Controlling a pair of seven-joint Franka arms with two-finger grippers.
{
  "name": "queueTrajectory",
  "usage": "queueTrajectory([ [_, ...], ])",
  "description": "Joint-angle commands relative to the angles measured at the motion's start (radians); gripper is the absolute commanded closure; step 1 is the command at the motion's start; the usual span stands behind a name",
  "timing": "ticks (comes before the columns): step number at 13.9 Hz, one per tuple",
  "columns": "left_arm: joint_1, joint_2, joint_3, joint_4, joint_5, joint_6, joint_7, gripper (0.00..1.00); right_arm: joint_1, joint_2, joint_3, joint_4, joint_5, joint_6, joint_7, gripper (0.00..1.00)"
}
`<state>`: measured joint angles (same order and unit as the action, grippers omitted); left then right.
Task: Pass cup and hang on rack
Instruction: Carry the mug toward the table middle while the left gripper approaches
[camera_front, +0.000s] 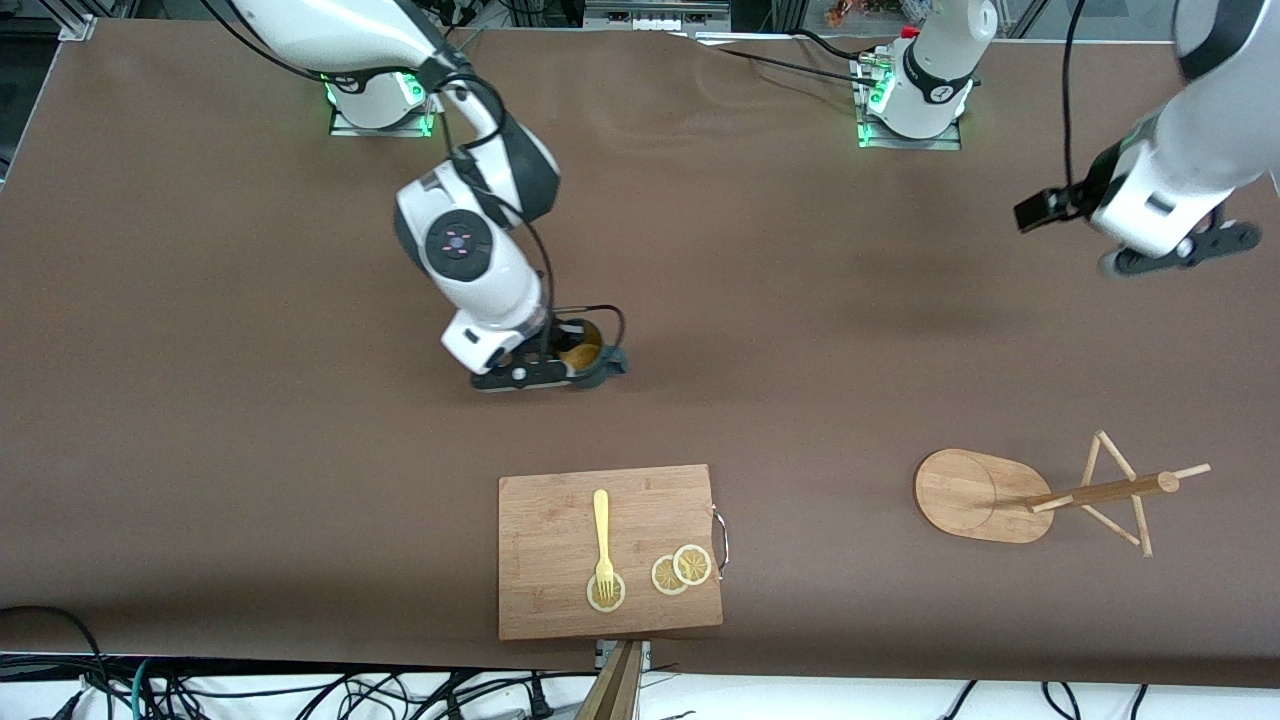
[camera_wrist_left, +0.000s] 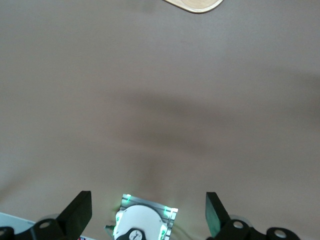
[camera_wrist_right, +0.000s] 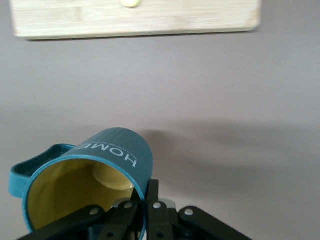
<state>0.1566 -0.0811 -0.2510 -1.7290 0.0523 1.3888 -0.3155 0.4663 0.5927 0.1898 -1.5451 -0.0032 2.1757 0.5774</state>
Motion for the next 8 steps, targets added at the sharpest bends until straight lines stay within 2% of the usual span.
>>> queueTrajectory([
  [1, 0.006, -0.137, -0.001, -0.099, -0.026, 0.005, 0.111, 0.00, 0.095, 0.142, -0.013, 0.226, -0.001, -0.070, 0.111, 1.00],
  [3, 0.006, -0.173, 0.051, -0.192, -0.063, 0.076, 0.220, 0.00, 0.144, 0.163, -0.013, 0.249, -0.021, -0.070, 0.111, 1.00],
  [6, -0.006, -0.244, 0.123, -0.448, -0.117, 0.319, 0.358, 0.00, 0.239, 0.223, -0.015, 0.321, -0.026, -0.062, 0.117, 1.00],
  [8, -0.008, -0.249, 0.139, -0.553, -0.131, 0.433, 0.403, 0.00, 0.285, 0.255, -0.029, 0.359, -0.032, -0.059, 0.169, 1.00],
])
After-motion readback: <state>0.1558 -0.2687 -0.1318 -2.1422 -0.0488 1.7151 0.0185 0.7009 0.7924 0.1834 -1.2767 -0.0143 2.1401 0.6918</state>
